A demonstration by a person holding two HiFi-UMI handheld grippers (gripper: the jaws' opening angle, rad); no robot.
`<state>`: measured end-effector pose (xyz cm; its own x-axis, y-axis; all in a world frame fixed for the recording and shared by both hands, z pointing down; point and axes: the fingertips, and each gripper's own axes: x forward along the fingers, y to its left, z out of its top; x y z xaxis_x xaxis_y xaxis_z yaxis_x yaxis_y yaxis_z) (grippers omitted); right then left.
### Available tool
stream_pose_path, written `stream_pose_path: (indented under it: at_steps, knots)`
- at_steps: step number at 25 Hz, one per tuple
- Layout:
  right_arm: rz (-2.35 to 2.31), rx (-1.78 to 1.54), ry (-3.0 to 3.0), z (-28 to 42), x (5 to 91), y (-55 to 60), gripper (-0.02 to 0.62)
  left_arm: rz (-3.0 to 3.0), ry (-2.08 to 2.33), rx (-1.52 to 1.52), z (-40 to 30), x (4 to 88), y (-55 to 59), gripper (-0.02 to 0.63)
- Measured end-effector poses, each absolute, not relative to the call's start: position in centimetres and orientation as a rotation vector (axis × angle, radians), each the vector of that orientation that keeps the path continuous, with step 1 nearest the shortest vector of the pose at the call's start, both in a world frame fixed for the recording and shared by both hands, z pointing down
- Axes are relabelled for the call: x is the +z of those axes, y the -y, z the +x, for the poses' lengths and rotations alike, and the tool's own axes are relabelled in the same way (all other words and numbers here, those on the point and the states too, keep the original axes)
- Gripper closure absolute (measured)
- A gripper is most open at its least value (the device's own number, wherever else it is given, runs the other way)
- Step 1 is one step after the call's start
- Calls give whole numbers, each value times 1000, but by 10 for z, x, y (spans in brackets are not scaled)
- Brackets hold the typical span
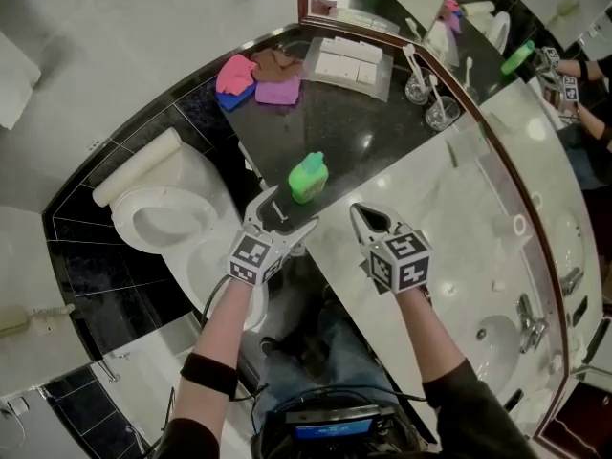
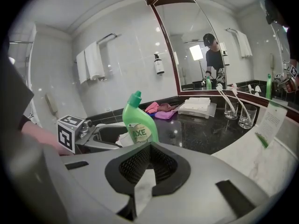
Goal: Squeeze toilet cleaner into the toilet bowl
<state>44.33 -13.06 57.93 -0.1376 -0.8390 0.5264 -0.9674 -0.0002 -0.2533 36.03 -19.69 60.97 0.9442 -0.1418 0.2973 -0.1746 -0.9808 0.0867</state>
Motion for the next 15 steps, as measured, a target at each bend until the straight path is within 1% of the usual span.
stream_pose_path:
  at_steps: [3,9,15]
  knots:
    - [1917,817,2045,452,589,142,594,3009,186,433,382,620,206,164]
    - [1979,831,2046,466,606,152,594,3036,139,391,416,639,221,164]
    - [2010,840,2034,477,618,153,594,3062,58,381,439,641,221,164]
